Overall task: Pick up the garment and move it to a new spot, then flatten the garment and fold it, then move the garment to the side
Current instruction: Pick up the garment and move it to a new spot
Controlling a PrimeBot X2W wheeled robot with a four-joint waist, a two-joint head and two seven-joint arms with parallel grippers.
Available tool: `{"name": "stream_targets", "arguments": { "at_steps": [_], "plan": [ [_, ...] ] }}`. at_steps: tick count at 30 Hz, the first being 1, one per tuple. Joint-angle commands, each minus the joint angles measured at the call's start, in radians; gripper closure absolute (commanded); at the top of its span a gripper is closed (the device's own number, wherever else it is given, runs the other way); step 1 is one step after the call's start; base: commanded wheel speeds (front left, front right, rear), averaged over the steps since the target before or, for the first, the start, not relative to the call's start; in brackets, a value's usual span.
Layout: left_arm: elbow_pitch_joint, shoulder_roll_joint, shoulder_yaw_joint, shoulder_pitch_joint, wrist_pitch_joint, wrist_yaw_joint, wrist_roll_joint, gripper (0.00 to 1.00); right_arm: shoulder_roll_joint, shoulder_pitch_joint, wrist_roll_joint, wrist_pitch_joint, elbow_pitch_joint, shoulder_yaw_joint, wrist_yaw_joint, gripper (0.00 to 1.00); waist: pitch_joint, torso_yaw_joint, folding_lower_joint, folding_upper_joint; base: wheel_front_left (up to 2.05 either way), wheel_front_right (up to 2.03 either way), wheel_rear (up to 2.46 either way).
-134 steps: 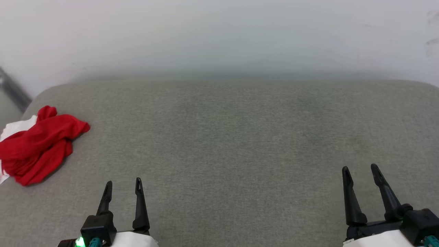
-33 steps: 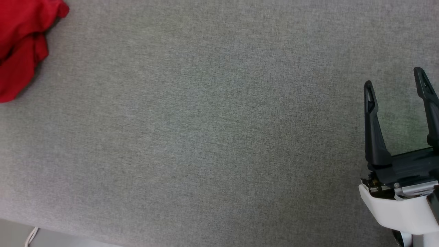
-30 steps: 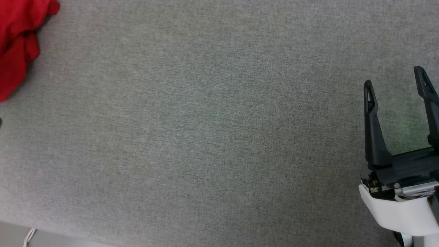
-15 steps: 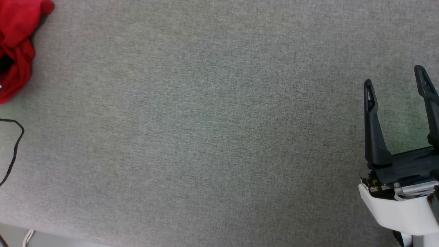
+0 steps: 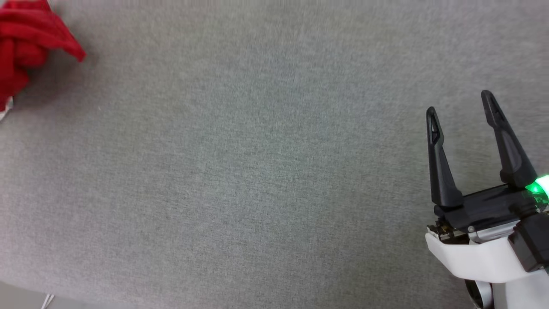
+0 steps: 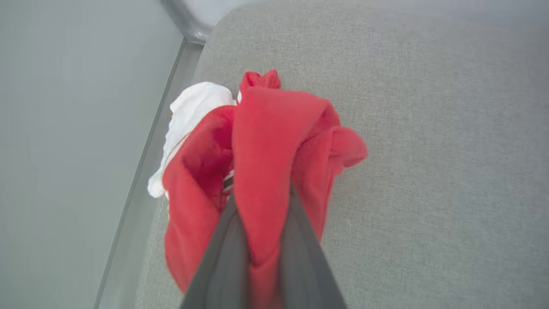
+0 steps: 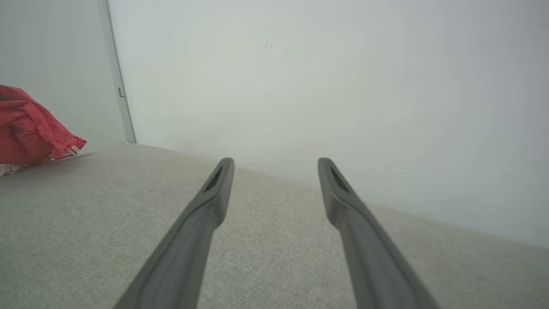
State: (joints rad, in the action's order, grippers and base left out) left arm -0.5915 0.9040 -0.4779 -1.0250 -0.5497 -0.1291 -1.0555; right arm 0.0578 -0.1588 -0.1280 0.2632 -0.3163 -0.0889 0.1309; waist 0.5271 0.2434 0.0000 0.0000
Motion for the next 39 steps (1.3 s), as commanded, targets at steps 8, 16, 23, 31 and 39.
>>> {"name": "stream_targets", "arguments": {
  "at_steps": [8, 16, 23, 31, 39],
  "plan": [
    [0.161, 0.039, -0.086, -0.099, 0.007, 0.001, 0.027, 1.00, -0.009, 0.030, 0.047, 0.002, 0.038, -0.001, 0.000, 0.00, -0.127, -0.052, 0.0000, 0.0000, 0.00, 0.00, 0.00],
    [0.312, -0.001, -0.192, -0.200, 0.013, 0.001, 0.065, 1.00, -0.009, 0.048, 0.097, 0.002, 0.062, 0.004, 0.000, 0.00, -0.188, -0.110, 0.0000, 0.0000, 0.00, 0.00, 0.00],
    [0.424, -0.054, -0.296, -0.288, 0.014, 0.001, 0.097, 1.00, -0.009, 0.053, 0.133, 0.002, 0.077, 0.004, 0.000, 0.00, -0.229, -0.190, 0.0000, 0.0000, 0.00, 0.00, 0.00],
    [0.516, -0.144, -0.411, -0.349, 0.030, 0.001, 0.090, 1.00, -0.009, 0.060, 0.163, 0.002, 0.083, 0.014, 0.000, 0.00, -0.254, -0.286, 0.0000, 0.0000, 0.00, 0.00, 0.00],
    [0.573, -0.216, -0.529, -0.298, 0.070, 0.001, 0.108, 1.00, -0.009, 0.062, 0.181, 0.002, 0.089, 0.022, 0.000, 0.00, -0.236, -0.347, 0.0000, 0.0000, 0.00, 0.00, 0.00]
  ]
}}
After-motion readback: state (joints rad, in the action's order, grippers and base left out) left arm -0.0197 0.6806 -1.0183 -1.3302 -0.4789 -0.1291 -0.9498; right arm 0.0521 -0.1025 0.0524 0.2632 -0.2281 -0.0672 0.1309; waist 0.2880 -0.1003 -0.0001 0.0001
